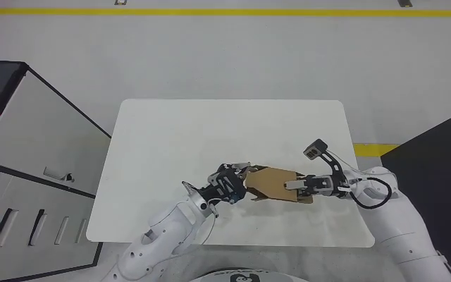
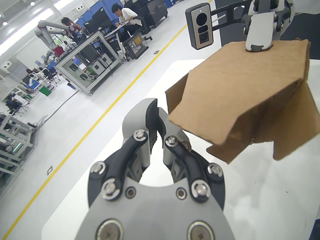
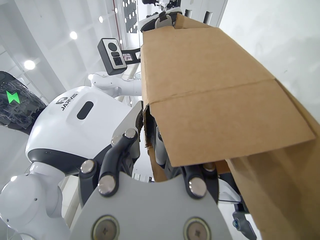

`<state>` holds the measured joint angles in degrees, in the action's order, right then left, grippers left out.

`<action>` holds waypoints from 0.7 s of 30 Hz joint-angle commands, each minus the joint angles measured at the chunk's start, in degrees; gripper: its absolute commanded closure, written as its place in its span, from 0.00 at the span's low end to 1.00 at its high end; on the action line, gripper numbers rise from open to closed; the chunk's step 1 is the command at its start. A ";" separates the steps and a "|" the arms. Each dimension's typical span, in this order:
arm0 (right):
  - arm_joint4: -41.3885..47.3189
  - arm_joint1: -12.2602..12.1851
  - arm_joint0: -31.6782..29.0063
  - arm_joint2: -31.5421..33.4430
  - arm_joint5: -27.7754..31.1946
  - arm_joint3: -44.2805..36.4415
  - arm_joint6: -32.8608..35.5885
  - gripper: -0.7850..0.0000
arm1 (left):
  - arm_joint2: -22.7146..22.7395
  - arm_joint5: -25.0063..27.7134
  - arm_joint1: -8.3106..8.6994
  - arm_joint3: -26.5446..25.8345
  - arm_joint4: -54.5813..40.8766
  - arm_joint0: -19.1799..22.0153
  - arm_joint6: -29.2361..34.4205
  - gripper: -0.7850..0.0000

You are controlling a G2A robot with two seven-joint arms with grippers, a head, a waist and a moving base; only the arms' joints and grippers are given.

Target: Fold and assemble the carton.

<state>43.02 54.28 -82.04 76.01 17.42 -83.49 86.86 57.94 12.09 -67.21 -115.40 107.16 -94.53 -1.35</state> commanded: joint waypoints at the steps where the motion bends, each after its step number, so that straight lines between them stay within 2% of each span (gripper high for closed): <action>1: 0.00 -0.02 -0.09 0.19 0.34 0.12 -0.34 1.00 | -0.05 0.23 0.03 -0.25 -0.02 -0.17 -0.13 1.00; 11: 0.09 -0.01 -0.15 0.00 0.59 0.14 -0.59 1.00 | -1.66 1.12 -0.08 -0.14 -0.48 0.09 -0.99 1.00; 21: -0.16 -0.16 -0.06 -0.48 -0.96 -0.48 0.96 1.00 | -0.83 0.07 -0.02 0.04 -0.18 0.36 -0.25 1.00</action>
<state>42.90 54.13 -82.09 75.54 16.60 -83.85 87.69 57.04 12.19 -67.25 -115.32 106.89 -94.12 -1.64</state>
